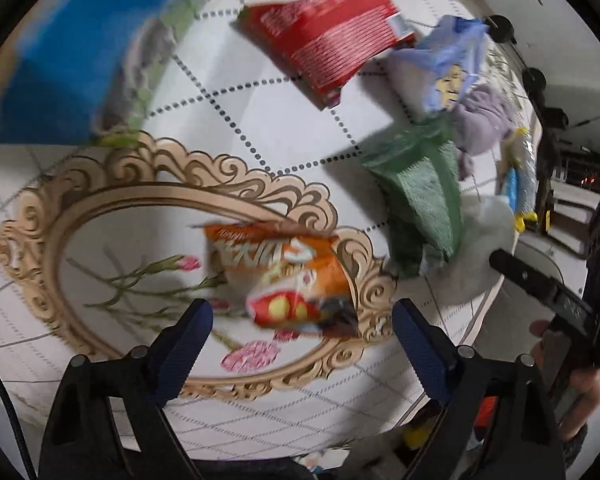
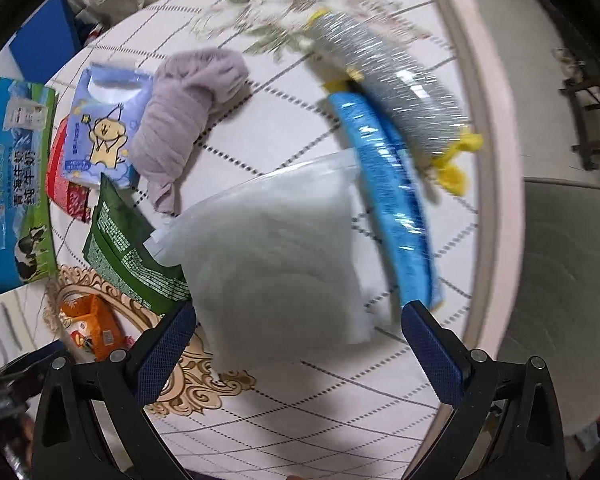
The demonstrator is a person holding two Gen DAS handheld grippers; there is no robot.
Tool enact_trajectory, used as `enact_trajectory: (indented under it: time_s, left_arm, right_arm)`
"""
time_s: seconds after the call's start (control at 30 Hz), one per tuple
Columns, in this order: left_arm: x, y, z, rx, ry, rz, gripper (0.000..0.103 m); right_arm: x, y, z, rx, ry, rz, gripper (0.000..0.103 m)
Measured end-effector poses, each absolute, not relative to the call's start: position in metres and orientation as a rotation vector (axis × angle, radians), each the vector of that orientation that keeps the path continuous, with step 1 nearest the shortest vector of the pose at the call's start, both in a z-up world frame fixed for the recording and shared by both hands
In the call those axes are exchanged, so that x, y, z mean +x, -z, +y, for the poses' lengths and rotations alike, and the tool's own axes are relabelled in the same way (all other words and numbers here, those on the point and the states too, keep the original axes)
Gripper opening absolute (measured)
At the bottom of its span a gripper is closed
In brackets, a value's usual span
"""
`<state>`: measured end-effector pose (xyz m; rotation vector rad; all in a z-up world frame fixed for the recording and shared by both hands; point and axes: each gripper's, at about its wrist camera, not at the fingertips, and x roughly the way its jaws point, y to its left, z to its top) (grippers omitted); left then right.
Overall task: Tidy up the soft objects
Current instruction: 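Grasp the orange snack bag with left gripper while right grasps white bag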
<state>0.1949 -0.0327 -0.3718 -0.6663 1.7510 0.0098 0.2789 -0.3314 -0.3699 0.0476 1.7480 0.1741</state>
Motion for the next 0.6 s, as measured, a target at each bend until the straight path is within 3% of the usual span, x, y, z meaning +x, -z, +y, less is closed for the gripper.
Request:
enact_trajectory:
  time_s: [0.1, 0.17, 0.23, 0.3, 0.47, 0.6]
  left_arm:
    - [0.204, 0.379, -0.036, -0.603, -0.054, 1.718, 0.056]
    - [0.205, 0.378, -0.042, -0.574, -0.046, 1.718, 0.047]
    - [0.204, 0.375, -0.050, -0.522, -0.043, 1.721, 0.029]
    - [0.202, 0.370, -0.056, -0.468, -0.051, 1.715, 0.027]
    - [0.186, 0.350, -0.062, -0.406, -0.059, 1.696, 0.025]
    - [0.167, 0.299, -0.062, -0.368, -0.033, 1.622, 0.025]
  right_arm:
    - [0.280, 0.389, -0.326, 0.047, -0.204, 1.795, 0.103]
    - [0.280, 0.406, -0.324, 0.052, -0.199, 1.829, 0.103]
    - [0.278, 0.414, -0.326, 0.080, -0.182, 1.841, 0.092]
    - [0.271, 0.415, -0.318, 0.101, -0.171, 1.831, 0.081]
    - [0.243, 0.392, -0.319, 0.102, -0.152, 1.776, 0.077]
    - [0.218, 0.349, -0.315, 0.138, -0.181, 1.705, 0.077]
